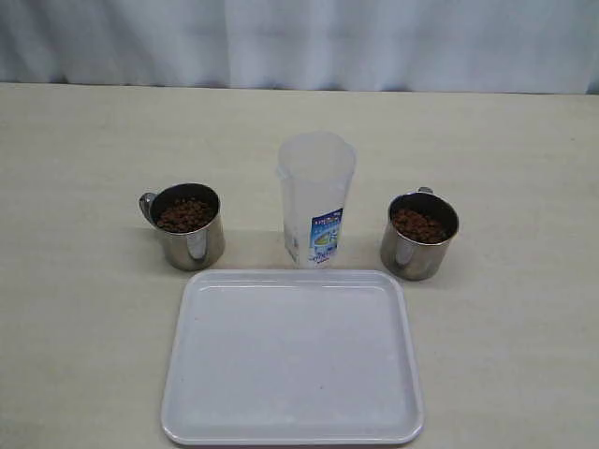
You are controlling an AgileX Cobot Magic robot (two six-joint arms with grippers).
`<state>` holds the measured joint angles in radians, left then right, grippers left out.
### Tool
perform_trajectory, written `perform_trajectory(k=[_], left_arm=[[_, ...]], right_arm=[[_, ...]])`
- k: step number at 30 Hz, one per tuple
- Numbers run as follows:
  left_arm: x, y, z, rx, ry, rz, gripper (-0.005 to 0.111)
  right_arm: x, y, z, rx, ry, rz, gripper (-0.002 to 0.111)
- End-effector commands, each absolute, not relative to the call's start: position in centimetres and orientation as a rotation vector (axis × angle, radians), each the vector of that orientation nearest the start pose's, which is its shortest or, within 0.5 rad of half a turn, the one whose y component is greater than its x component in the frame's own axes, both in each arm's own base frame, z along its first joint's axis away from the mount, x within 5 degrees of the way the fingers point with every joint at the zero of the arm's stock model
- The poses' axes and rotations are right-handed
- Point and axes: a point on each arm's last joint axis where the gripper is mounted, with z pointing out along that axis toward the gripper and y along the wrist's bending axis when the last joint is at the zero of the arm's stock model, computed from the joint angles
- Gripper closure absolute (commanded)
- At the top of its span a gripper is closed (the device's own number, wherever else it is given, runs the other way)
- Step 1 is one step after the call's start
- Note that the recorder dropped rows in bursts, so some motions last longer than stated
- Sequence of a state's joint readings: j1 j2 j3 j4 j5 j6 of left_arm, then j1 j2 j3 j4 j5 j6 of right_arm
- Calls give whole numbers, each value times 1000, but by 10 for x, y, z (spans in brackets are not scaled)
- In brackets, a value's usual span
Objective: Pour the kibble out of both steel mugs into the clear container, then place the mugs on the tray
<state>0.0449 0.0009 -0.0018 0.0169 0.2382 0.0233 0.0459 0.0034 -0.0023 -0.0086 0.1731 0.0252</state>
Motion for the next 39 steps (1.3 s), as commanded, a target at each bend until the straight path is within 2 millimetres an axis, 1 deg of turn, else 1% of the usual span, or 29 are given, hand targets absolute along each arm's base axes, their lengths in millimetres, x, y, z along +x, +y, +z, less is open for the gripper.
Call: perform_trajectory(k=[1, 10, 16, 19, 22, 24, 26, 29, 31, 35, 39], left_arm=[[55, 3, 192, -7, 1717, 58, 107], [55, 3, 192, -7, 1718, 58, 107], [55, 3, 192, -7, 1718, 58, 107], [55, 3, 192, -7, 1718, 58, 107], [55, 3, 192, -7, 1718, 58, 107], [55, 3, 192, -7, 1718, 58, 107], [55, 3, 192, -7, 1718, 58, 107], [55, 3, 192, -7, 1718, 58, 107], [55, 3, 192, -7, 1718, 58, 107], [56, 3, 192, -7, 1713, 58, 107], [56, 3, 192, -7, 1713, 58, 107]], right_arm=[[56, 3, 199, -31, 1645, 42, 104], [56, 3, 200, -31, 1632, 43, 104], [56, 3, 205, -30, 1573, 44, 104], [56, 3, 212, -29, 1491, 46, 104], [56, 3, 215, -14, 1460, 64, 104], [56, 3, 215, 14, 1462, 95, 104], [60, 4, 213, 13, 1503, 125, 104], [70, 11, 209, -48, 1580, 194, 104], [80, 19, 205, -122, 1650, 254, 104], [97, 41, 187, -289, 1824, 332, 104], [109, 59, 184, -394, 1775, 375, 104]])
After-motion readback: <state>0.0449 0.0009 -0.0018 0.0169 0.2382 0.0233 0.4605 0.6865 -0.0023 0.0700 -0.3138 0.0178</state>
